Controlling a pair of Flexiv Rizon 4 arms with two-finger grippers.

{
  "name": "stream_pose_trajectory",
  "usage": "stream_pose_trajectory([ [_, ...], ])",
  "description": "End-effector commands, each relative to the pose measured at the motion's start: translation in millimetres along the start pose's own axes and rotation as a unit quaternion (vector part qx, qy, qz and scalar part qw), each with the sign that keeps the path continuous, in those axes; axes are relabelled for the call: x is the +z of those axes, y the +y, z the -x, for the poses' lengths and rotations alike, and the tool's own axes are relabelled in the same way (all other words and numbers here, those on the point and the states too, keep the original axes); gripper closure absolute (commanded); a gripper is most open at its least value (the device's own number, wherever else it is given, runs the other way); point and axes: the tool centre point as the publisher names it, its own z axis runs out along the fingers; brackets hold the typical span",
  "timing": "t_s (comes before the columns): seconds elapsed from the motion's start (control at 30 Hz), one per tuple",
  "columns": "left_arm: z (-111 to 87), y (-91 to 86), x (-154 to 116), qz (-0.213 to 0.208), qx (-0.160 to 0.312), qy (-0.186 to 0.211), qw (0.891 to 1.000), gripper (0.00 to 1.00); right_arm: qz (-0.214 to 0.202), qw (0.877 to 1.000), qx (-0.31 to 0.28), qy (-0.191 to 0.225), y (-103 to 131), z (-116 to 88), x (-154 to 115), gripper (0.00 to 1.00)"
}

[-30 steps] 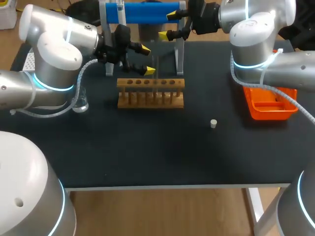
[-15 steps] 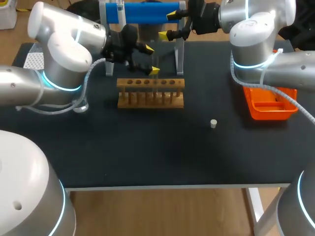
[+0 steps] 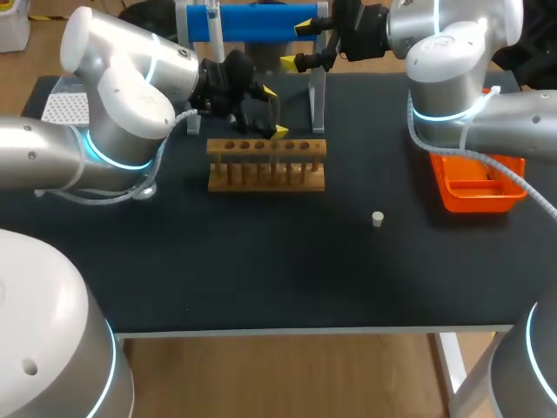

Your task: Invert the test tube, pick up the pipette, mount the tip to pipette, aspirate from beaker and dispense into the tube, eject the tip, return the pipette, and cap with the stopper.

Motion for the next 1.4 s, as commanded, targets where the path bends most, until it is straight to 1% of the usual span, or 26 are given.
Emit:
stream_pose_trajectory([
  [0.03,0.2,1.9,6,0.003,0.002,0.004,1.000,0.00,-0.001,1.000,0.000,0.001,0,1,-1,0.00],
  [0.4,2.0,3.9,14,0.014,0.005,0.008,1.000,0.00,-0.001,1.000,0.000,0.001,0,1,-1,0.00],
  [0.87,0.5,8.3,20,0.010,0.018,0.024,0.999,0.00,-0.001,1.000,0.000,0.001,0,1,-1,0.00],
  [1.4,-1.5,10.7,22,0.013,0.015,0.032,0.999,0.00,-0.001,1.000,0.000,0.001,0,1,-1,0.00],
])
